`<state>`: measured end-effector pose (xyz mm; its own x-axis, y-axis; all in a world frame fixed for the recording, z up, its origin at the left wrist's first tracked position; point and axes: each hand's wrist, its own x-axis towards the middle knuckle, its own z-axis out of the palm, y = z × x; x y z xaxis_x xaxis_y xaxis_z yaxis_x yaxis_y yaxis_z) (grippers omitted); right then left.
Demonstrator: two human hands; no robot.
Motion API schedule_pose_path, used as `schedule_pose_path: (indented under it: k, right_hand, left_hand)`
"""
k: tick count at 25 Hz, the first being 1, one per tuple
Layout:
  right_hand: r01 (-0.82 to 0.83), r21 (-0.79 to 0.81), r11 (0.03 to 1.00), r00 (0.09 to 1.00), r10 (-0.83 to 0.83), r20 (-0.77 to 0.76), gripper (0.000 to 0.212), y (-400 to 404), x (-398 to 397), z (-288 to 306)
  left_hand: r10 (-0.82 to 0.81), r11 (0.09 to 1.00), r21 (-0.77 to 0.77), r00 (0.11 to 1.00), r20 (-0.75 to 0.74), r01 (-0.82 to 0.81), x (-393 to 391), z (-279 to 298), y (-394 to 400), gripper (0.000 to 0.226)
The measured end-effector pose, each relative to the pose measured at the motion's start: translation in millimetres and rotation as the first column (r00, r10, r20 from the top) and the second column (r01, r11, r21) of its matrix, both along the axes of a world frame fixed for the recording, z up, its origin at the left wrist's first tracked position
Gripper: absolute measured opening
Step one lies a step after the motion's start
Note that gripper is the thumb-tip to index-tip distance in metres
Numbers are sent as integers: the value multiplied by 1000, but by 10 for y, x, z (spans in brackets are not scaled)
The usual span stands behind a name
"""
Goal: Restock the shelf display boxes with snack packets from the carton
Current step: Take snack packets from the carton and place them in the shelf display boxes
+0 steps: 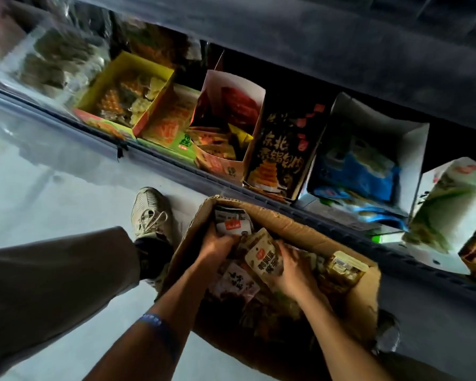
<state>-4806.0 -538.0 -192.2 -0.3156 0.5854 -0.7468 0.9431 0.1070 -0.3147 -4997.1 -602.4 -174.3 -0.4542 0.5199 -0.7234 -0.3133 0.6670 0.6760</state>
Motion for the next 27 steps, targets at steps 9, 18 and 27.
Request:
schedule_pose_path:
  k: [9,18,27]
  right_hand:
    - [165,218,962,986,-157,-53,47,-385,206,255]
    - [531,142,835,834,-487,-258,19,-8,285,1004]
    - [367,-247,897,524,-418,-742,50,63,200,2142]
  left_hand:
    - [-389,921,56,919,58,386,-35,-218,-20,51]
    - [-524,740,115,675,-520,663,-96,714,-37,25]
    - [-611,665,344,748,-259,662,-195,1902,-14,26]
